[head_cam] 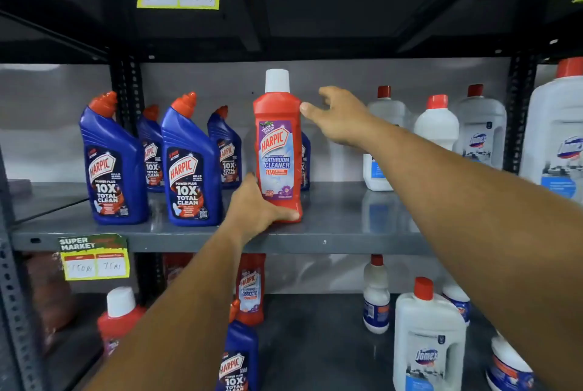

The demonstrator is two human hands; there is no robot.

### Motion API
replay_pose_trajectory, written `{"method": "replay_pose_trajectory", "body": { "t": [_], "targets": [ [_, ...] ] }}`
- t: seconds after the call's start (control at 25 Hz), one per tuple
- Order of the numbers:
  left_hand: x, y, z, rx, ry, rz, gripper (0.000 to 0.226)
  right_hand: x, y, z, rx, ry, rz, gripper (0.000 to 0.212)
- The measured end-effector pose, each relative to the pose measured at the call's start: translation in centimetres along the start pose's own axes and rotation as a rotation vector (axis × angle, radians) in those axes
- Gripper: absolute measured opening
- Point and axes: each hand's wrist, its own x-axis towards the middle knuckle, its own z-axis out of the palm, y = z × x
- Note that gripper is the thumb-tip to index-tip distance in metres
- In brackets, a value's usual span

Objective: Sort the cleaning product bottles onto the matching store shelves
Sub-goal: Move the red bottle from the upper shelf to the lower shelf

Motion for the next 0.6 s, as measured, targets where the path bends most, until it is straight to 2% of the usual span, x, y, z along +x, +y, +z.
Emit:
{"method": "replay_pose_trajectory", "body": {
  "t": [0.12, 0.28, 0.44, 0.6],
  "targets": [
    [0.2, -0.2, 0.2, 0.038, -0.107, -0.021, 0.087, 1.6, -1.0, 1.4, 0.059, -0.044, 0.012, 0.066],
    [1.2, -1.0, 0.4, 0.038, -0.088, -0.023, 0.089, 2.4, -0.9, 3.9, 0.155, -0.079, 0.018, 0.044],
    [1.3, -1.3, 0.7, 0.048, -0.101, -0.017, 0.088, 2.2, -0.4, 4.5, 0.103, -0.010, 0.013, 0.045],
    [0.0, -0.8, 0.4, 0.058, -0.117, 0.043, 0.086, 1.1, -0.7, 3.5, 0.101, -0.009, -0.004, 0.045]
  ]
}}
